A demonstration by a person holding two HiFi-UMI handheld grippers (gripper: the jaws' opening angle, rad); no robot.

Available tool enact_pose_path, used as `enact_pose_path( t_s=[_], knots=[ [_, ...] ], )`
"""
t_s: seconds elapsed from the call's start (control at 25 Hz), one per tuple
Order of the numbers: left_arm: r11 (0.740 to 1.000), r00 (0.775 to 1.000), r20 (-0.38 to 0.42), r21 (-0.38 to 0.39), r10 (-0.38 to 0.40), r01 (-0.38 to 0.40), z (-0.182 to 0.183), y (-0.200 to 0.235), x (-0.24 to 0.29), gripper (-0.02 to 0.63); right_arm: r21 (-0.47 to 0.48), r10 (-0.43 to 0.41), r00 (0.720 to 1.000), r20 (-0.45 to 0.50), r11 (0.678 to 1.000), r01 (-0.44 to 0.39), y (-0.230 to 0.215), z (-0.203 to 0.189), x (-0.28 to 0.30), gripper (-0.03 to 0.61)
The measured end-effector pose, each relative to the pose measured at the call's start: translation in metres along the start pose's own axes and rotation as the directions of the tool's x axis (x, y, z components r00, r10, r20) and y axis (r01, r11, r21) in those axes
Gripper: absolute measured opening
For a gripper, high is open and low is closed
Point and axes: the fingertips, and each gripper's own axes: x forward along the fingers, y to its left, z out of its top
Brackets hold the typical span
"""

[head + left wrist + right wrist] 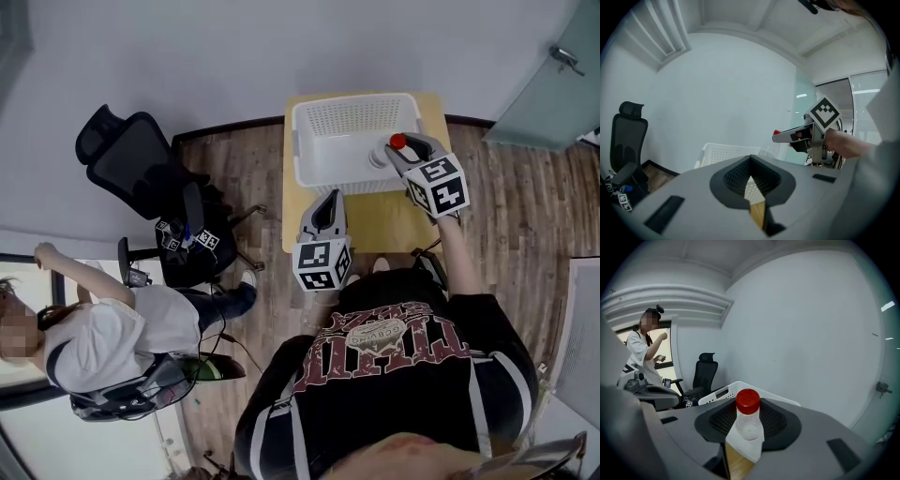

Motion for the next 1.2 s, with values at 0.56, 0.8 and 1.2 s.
enact_pose_path(
  t_s=[0.56, 0.8, 1.2],
  knots=[
    [0.997, 0.997, -0.017, 0.012, -0.079, 0.08, -0.004, -0.015, 0.006, 0.032, -0.002, -0.047, 0.993, 0.108, 0.999, 0.047, 0.008, 0.03, -0.057, 0.161],
    [0.992, 0.992, -0.029, 0.013, -0.122, 0.122, -0.008, -0.024, 0.009, 0.032, 0.001, -0.069, 0.989, 0.129, 0.998, 0.069, 0.012, 0.035, -0.076, 0.161],
    [0.978, 0.977, -0.058, 0.027, -0.205, 0.207, -0.014, -0.051, 0.022, 0.032, 0.029, -0.117, 0.981, 0.153, 0.993, 0.114, 0.005, 0.033, -0.115, 0.161]
  ],
)
